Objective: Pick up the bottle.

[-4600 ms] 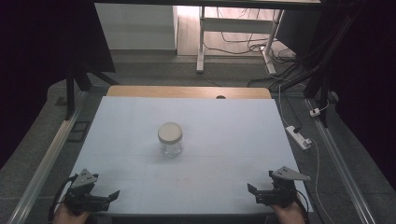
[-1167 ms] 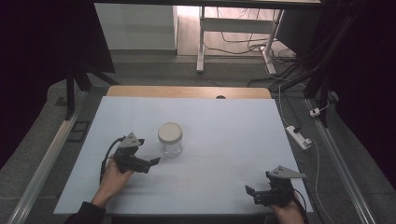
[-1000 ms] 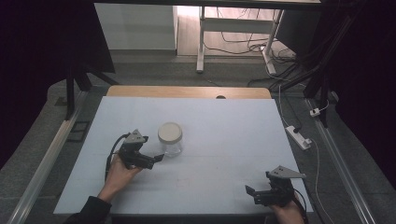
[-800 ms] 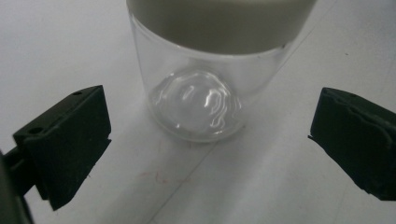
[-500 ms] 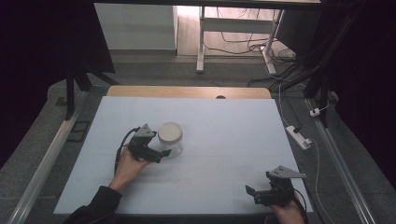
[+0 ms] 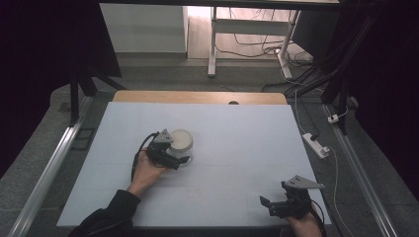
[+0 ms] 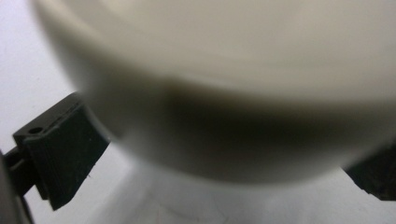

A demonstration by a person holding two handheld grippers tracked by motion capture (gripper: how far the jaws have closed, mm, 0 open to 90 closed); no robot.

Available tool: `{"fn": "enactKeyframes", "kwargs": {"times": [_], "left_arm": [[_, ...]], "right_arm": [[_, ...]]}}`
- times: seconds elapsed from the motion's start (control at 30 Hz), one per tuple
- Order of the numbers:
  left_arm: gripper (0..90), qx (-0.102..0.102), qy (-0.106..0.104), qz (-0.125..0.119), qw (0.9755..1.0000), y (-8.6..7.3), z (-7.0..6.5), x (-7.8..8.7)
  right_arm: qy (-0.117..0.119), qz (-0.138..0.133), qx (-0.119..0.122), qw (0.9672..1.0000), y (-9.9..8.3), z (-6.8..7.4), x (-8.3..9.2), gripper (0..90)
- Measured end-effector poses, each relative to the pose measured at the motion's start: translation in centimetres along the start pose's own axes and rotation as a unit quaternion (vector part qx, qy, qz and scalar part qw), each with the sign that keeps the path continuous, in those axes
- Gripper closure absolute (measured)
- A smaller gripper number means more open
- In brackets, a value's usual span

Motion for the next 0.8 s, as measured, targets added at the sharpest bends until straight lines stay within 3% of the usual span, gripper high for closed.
{"fn": "enactKeyframes", "kwargs": {"times": [0.17, 0.33, 0.8], "left_arm": [[0.0, -0.008, -0.004, -0.001, 1.0000, -0.04, -0.17, -0.74], [3.2, -0.015, 0.017, 0.000, 0.9997, 0.03, -0.18, -0.74], [6.9, -0.009, 0.015, -0.006, 0.9998, -0.11, -0.18, -0.39]], "right_arm": [[0.000, -0.001, -0.002, 1.0000, 0.01, -0.01, 0.00, 0.0], [0.001, -0.001, -0.002, 1.0000, 0.01, -0.02, 0.01, 0.0], [0.002, -0.002, -0.003, 1.0000, 0.01, -0.03, 0.05, 0.0]]}}
Point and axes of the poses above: each handheld gripper's, and its own axes: x roughly backward along the jaws, y roughly out of its top, z roughly to its left, the point moved 7 cm from there along -x, roughly forward along the jaws, and after that the axes turned 2 degrees about -z, right-handed, at the moved point
